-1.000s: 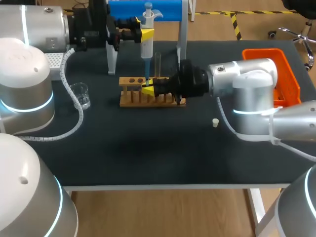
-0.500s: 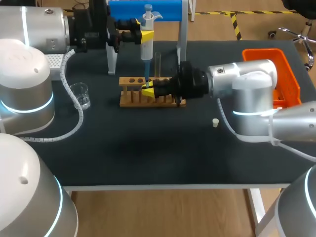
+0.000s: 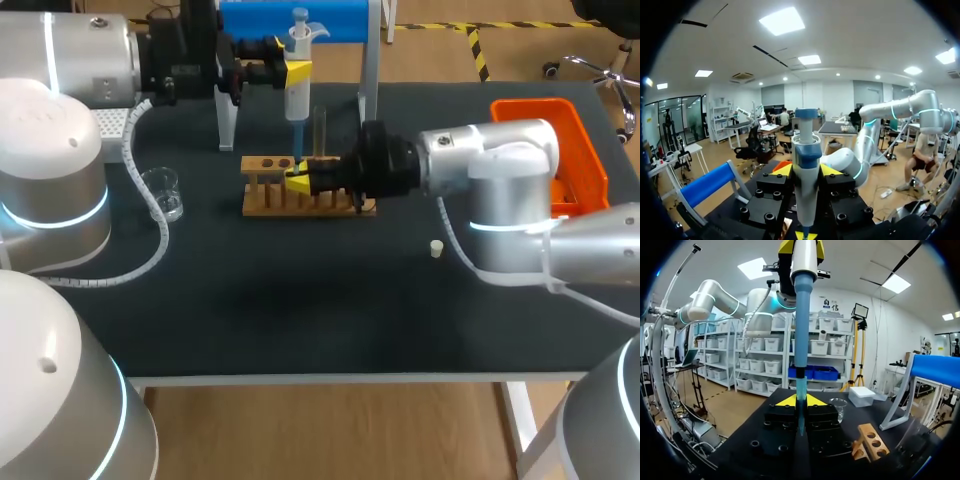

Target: Invert the test tube, pick up the pipette, mount the tip to pipette, aspirate from beaker and dispense into the tube, eject the tip, return the pipette, and cap with the stopper.

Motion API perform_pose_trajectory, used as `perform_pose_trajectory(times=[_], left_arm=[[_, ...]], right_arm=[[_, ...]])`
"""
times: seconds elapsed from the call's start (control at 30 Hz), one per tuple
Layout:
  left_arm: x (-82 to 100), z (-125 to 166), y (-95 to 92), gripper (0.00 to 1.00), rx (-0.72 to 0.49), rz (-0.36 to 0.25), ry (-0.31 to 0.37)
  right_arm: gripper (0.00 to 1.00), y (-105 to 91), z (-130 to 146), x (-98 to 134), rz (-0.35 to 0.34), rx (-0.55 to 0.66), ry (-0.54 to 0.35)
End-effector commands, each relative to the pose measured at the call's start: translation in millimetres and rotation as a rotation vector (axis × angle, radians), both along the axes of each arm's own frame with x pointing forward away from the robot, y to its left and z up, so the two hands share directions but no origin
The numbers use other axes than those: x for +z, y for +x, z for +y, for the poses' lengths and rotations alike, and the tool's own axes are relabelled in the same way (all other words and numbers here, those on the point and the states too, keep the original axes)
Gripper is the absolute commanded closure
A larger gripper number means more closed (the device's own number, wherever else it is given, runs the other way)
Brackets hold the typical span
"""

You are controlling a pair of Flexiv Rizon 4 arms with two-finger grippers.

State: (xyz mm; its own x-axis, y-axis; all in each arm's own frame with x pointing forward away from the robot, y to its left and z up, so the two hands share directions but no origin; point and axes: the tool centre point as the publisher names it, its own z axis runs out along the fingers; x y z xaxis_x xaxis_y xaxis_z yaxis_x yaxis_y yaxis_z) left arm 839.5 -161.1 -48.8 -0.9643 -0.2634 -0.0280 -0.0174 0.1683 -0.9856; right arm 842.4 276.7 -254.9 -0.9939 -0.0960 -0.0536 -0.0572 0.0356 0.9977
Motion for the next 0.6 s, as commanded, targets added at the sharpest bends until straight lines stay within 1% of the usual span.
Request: perform_pose_trajectory(times=[0.03,0.17,0.37,0.6], left_arm=[[-1.1,1,0.0,1.00,-0.002,0.000,0.000],[-1.1,1,0.0,1.00,-0.002,0.000,0.000],[-1.1,1,0.0,1.00,-0.002,0.000,0.000],[-1.1,1,0.0,1.00,-0.002,0.000,0.000]], right_arm=[[1.00,0.6,0,2,-0.002,-0.001,0.005],[1.00,0.8,0,2,-0.001,-0.003,0.007],[1.00,0.3,-1,-8,0.007,-0.007,-0.002],[1.00,1.1,0,-11,0.015,-0.010,-0.005]])
